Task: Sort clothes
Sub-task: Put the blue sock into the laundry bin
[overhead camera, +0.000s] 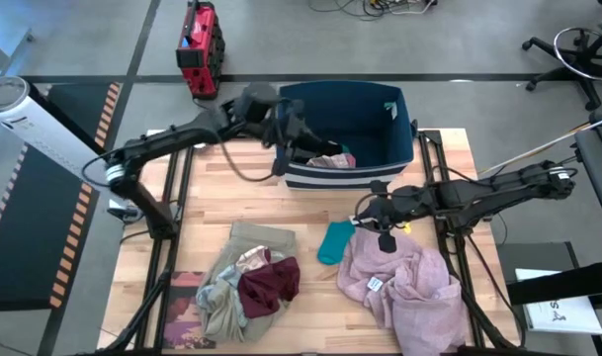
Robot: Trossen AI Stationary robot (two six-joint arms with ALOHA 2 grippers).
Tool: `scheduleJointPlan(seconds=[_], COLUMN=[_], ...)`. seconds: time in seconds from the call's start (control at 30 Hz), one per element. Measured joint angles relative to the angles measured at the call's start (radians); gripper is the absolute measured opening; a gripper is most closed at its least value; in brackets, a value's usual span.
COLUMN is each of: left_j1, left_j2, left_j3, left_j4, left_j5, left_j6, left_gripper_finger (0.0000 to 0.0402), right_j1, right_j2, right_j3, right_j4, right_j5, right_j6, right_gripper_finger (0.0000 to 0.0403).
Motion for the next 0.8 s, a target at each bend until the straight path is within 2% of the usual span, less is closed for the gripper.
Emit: scheduleJointPlan(seconds=[0.3,0.47,0.6,0.8], left_j1=[-0.088,-0.192,-0.280,-0.352], left_j2=[-0.388,-0.573,-0.680,-0.760], left_j3=[-0.521,-0.756,-0.894,-1.009], left_j4=[0.367,0.512,0.581,0.612], left_j5=[-0.017,-0.170,-0.300,-0.371], left_j6=[-0.120,-0.152,-0.162,-0.205], left_gripper_finger=[0.0154,0.0151,0.0151,0.0151], right_j1=[0.017,0.065,0.099,0.120], right_j2=[0.025,0.118,0.208,0.340], right_j3=[-0.072,-0.074,-0.074,-0.069], right_j4=[0.006,0.066,0.129,0.160], right_j5=[-0.005,-0.004,-0.002,0.047], right_j6=[0.115,0.149,0.121,0.040], right_gripper_finger=[0.0061,0.0099,0.0146,0.0207])
